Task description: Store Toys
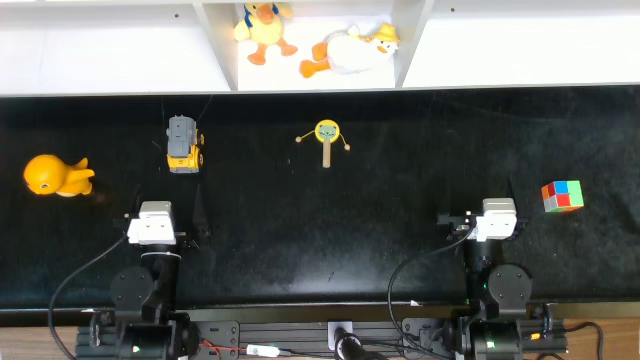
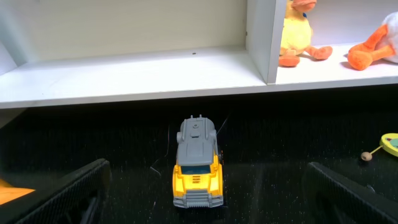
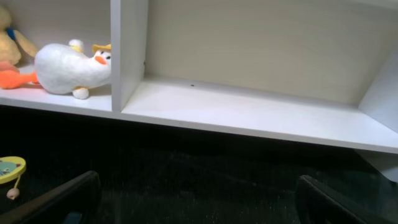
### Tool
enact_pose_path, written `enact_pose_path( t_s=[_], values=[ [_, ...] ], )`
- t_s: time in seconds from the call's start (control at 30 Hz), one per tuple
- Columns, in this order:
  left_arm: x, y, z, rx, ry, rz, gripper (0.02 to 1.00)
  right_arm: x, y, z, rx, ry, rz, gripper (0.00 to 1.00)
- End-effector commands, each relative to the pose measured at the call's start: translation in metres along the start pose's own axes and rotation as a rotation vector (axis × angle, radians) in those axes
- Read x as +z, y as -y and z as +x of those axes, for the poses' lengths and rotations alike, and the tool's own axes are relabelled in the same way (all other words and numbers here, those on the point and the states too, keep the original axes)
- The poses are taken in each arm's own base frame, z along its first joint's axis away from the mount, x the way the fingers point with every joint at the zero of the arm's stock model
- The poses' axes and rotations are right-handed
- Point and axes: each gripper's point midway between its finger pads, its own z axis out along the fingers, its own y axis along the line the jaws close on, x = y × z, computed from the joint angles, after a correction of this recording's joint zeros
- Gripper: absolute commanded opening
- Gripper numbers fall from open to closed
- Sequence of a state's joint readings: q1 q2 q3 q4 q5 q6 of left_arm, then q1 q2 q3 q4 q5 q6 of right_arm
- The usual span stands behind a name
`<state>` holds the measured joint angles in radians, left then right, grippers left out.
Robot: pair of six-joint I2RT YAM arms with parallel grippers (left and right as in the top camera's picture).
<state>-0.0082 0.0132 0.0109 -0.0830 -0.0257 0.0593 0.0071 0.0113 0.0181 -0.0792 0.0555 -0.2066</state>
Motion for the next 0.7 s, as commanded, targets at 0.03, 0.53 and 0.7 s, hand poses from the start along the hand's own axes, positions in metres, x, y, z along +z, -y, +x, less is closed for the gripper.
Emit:
enact_pose_path(
  t_s=[0.03,0.53,0.7],
  values=[
    [0.0,0.003,-0.001,0.013,0.007,0.014,0.998,0.0,-0.001,0.004,0.001,-0.001,-0.005,0.996],
    [-0.004,-0.006,-0.009,-0.098,-0.077,-0.023,0.998,0.0,-0.001,0.004,0.001,-0.001,-0.005,0.996],
    [-0.012,-0.031,-0.04,-0.206,-0.227,-0.137,0.996,0.0,-0.001,0.004,0.001,-0.002,-0.005,0.993]
  ],
)
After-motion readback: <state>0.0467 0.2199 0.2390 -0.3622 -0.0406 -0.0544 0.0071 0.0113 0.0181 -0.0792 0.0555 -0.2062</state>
